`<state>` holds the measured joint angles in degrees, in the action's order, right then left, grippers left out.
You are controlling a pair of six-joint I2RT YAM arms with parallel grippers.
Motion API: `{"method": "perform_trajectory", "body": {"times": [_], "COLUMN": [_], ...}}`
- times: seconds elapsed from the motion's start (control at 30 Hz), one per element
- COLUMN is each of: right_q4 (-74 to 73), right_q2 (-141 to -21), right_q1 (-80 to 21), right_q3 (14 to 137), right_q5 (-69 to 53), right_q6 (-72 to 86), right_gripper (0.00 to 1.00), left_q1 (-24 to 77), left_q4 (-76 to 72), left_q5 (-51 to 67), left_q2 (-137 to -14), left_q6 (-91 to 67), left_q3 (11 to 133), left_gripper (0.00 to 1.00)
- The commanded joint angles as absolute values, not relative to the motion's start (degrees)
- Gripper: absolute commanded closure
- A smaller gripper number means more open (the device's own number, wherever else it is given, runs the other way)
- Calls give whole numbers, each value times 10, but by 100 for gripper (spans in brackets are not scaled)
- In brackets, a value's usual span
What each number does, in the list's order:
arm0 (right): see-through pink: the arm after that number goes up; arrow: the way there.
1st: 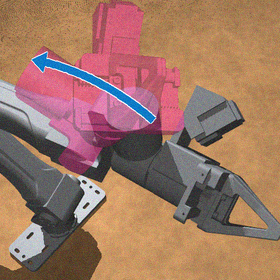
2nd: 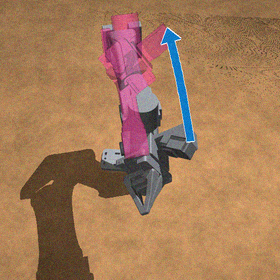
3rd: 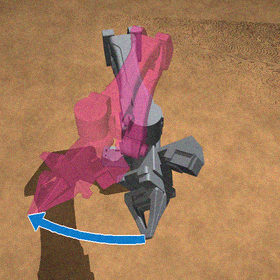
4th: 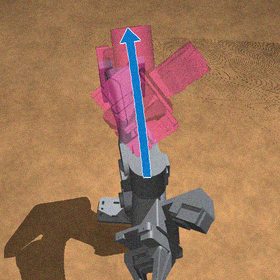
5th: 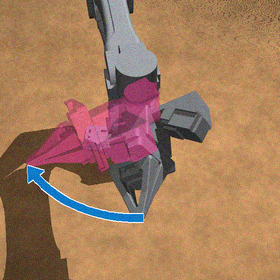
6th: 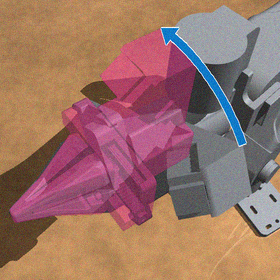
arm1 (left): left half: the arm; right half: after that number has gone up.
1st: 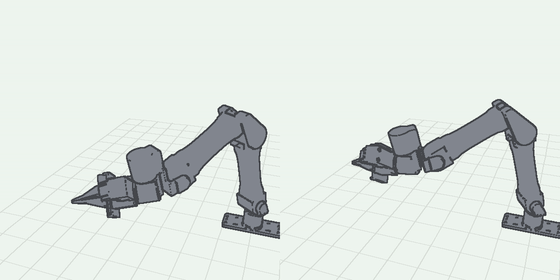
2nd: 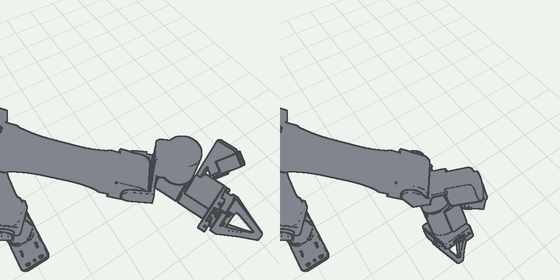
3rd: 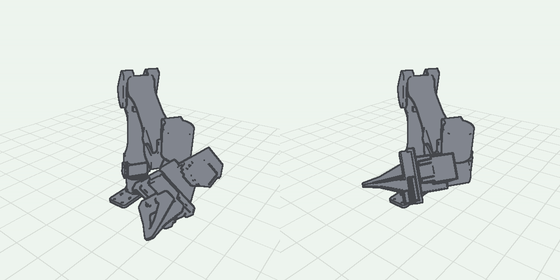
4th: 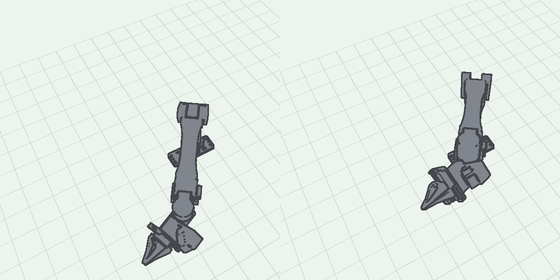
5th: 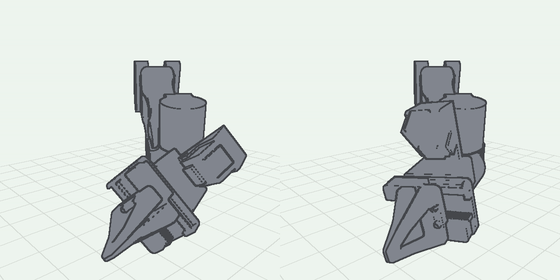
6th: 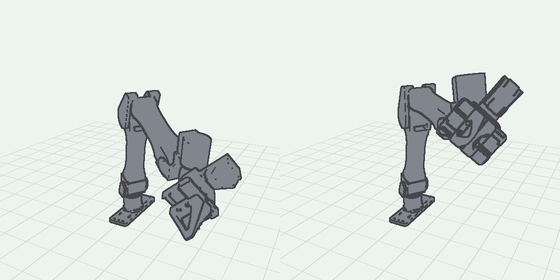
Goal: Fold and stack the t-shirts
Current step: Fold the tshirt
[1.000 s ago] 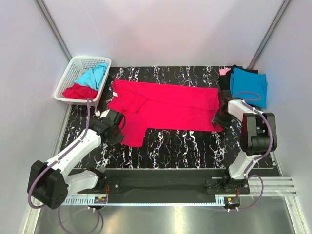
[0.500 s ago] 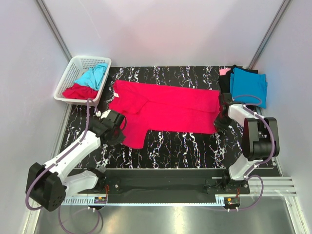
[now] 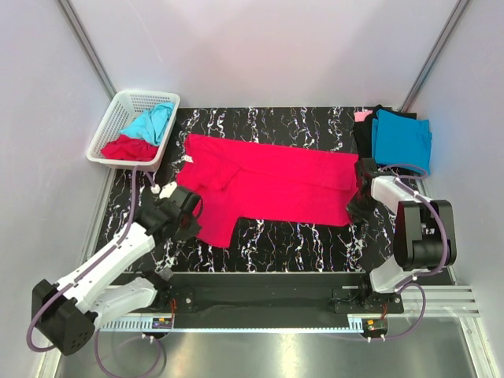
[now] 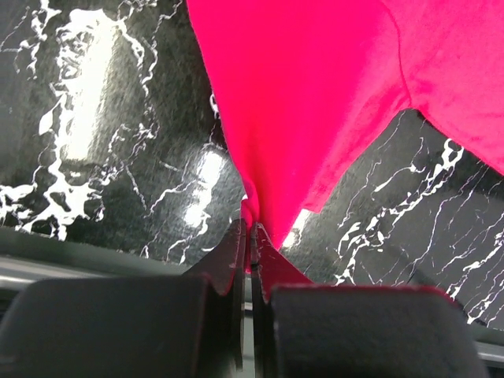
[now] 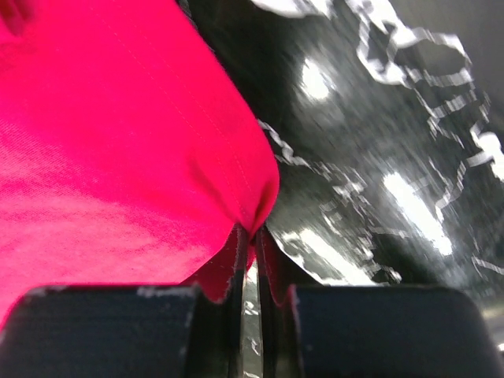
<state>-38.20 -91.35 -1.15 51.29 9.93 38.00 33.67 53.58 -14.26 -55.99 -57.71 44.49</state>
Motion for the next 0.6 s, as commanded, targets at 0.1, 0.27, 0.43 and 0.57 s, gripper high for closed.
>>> {"method": "perform_trajectory", "body": {"times": [0.1, 0.27, 0.43, 0.57], "right_q4": [-451, -480, -502, -515], "right_q2": [-860, -843, -835, -842], "right_q1": [-12, -11, -11, -7], "right_q3": [516, 553, 589, 613], "right_q5": [131, 153, 167, 179], "right_q6": [417, 431, 432, 428], "right_gripper": [100, 100, 100, 100], "left_q1": [351, 351, 351, 351], "left_q4": [586, 623, 634, 635], "left_q5": [-204, -250, -270, -286], "left_q2": [-519, -511, -535, -562], "left_q6": [-613, -621, -609, -602], "left_q3": [490, 545, 587, 631], "left_gripper": [100, 100, 100, 100]}}
